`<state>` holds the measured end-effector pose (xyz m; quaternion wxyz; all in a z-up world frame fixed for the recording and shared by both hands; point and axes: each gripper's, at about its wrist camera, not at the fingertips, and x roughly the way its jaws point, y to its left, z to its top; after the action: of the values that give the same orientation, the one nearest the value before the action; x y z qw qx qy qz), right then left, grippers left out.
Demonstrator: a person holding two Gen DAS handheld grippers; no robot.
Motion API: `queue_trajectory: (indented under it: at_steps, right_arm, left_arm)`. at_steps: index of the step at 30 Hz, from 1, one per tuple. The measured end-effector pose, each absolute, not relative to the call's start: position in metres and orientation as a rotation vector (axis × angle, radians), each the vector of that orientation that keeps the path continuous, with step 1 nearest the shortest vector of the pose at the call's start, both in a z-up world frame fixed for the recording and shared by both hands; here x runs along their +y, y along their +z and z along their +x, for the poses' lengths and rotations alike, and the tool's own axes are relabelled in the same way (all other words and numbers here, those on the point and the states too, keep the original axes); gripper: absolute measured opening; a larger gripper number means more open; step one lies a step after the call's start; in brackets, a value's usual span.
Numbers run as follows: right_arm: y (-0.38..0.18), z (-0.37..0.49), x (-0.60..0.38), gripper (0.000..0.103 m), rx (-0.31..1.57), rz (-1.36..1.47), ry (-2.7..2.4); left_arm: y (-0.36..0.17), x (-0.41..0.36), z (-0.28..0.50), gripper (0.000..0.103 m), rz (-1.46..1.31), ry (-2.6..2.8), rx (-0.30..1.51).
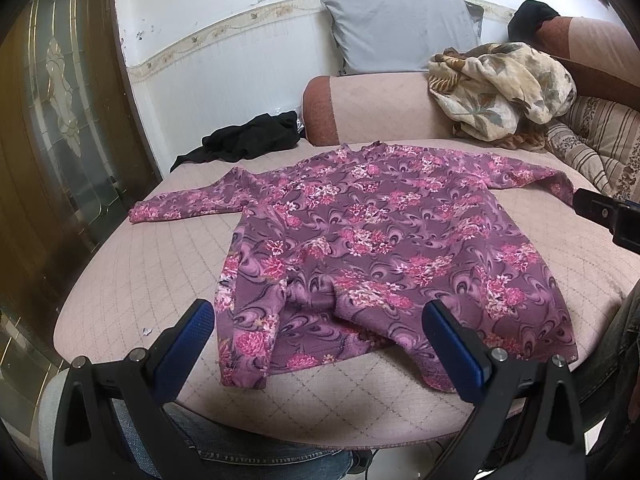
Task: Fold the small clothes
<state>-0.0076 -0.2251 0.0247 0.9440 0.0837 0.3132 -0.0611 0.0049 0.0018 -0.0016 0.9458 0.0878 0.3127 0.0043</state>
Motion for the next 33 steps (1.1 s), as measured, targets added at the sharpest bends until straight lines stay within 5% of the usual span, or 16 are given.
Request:
queue_trajectory:
  at_steps: [20, 28, 33]
  right_arm:
    - [0.048, 0.008, -0.235, 0.103, 0.726, 0.212, -0.005]
    - [0.079, 0.087, -0.346, 0.103, 0.719, 0.411, -0.108]
    - [0.06, 0.149, -0.424, 0.103, 0.751, 0.569, -0.24]
  left_arm:
    - [0.034, 0.0, 0.025, 0.103, 0.156, -0.001, 0.599]
    - [0.1, -0.034, 0.117, 0.103, 0.033, -0.093, 0.62]
    - [0.098, -0.087, 0.188, 0.103, -0.028, -0.224, 0.721]
